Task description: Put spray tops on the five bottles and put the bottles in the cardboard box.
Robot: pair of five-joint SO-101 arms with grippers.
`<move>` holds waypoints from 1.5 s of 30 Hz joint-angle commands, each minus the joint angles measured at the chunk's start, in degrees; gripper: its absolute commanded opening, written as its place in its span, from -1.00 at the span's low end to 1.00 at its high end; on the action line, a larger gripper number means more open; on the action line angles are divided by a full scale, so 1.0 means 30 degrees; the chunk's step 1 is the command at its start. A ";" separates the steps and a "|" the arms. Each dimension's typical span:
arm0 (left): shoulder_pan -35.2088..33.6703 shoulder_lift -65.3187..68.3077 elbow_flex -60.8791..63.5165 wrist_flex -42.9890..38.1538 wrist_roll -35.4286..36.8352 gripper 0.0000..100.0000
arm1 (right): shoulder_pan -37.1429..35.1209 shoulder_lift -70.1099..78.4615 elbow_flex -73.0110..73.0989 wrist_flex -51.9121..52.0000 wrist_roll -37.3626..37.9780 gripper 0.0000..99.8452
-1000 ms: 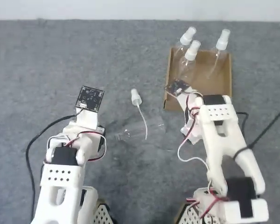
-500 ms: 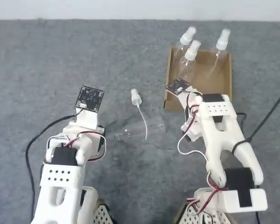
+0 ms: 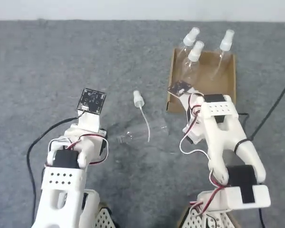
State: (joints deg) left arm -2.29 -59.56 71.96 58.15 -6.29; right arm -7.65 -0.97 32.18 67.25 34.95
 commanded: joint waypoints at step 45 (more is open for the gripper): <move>-0.2344 -0.0615 -0.5817 0.2022 0.0000 -0.98 | 0.1158 -1.1560 -0.0410 0.4088 -0.1670 -0.99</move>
State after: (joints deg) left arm -9.23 -60.26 54.20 65.36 -6.29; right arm -8.79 -37.45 32.18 79.03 27.03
